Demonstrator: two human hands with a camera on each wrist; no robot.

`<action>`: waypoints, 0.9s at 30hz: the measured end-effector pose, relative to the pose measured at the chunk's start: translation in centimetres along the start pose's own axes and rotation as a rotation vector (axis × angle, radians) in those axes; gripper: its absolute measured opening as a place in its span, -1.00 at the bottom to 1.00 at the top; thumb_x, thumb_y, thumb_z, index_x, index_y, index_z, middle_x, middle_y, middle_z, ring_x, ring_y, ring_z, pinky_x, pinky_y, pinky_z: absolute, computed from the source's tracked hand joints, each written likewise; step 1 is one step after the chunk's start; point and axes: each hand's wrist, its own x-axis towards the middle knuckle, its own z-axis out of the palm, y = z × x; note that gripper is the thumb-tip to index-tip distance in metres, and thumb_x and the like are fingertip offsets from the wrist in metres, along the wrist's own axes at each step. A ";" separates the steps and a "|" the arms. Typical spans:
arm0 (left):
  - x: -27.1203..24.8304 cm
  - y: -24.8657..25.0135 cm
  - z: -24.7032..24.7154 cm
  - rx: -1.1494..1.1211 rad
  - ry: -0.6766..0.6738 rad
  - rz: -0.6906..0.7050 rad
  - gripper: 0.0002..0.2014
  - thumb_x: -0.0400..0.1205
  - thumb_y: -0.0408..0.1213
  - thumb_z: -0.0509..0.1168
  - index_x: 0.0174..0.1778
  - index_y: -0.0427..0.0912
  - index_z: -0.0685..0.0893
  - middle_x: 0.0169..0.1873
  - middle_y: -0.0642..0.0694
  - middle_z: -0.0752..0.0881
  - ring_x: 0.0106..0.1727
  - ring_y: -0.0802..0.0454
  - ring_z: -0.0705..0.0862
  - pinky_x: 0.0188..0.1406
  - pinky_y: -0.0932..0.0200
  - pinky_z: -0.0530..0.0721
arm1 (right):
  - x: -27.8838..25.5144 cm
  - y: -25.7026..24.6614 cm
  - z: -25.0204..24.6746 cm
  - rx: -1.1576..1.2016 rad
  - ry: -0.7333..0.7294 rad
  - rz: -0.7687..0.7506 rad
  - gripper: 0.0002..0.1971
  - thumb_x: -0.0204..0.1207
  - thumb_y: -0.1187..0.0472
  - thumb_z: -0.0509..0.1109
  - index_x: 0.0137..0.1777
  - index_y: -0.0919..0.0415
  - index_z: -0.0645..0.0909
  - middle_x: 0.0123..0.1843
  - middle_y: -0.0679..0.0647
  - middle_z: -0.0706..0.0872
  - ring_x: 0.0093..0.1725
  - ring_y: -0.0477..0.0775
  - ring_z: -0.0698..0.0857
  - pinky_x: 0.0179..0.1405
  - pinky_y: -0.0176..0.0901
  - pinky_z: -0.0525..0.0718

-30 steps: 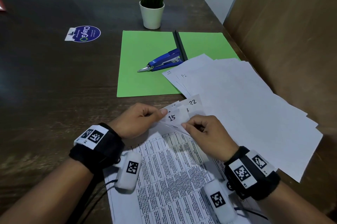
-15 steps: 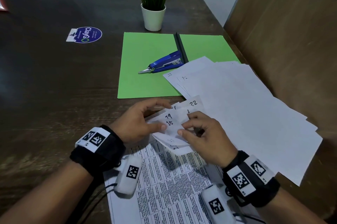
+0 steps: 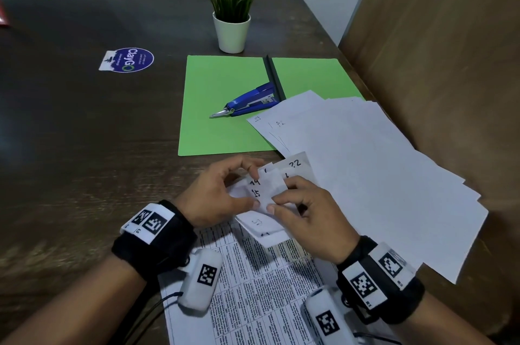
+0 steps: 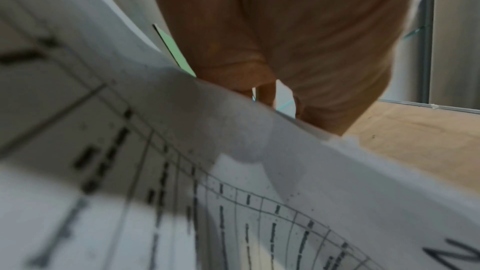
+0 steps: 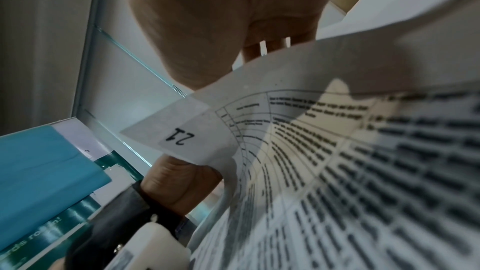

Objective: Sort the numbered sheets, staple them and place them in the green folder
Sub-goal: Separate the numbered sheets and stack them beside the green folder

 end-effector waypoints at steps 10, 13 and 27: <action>0.2 0.2 -1.3 0.216 -0.118 -0.213 -0.86 0.43 -0.29 0.65 -0.15 0.01 0.91 -0.16 0.08 0.89 -0.11 0.01 0.86 0.03 -0.18 0.82 | -0.8 -2.0 -0.8 -0.281 0.127 -0.186 -0.84 0.49 -0.04 0.46 -0.12 -0.05 0.84 0.44 -0.10 0.59 0.41 -0.02 0.49 0.31 -0.25 0.50; 0.1 0.9 -1.8 0.247 -0.143 -0.266 -0.90 0.44 -0.25 0.65 -0.17 -0.01 0.91 -0.22 0.07 0.89 -0.16 0.02 0.87 -0.01 -0.16 0.84 | -1.0 -2.6 -1.3 -0.306 0.219 -0.245 -0.93 0.51 0.09 0.50 -0.13 0.02 0.81 0.10 -0.12 0.68 0.16 0.03 0.59 0.08 -0.17 0.58; 0.2 1.3 -2.2 0.351 -0.123 -0.332 -0.84 0.53 -0.01 0.56 -0.16 -0.01 0.92 -0.29 0.15 0.87 -0.24 0.14 0.83 -0.16 0.11 0.78 | -2.1 -0.4 -6.0 -0.138 -0.028 0.179 -0.86 0.57 0.06 0.47 -0.21 0.01 0.68 -0.39 -0.04 0.68 -0.42 -0.11 0.56 -0.36 -0.13 0.51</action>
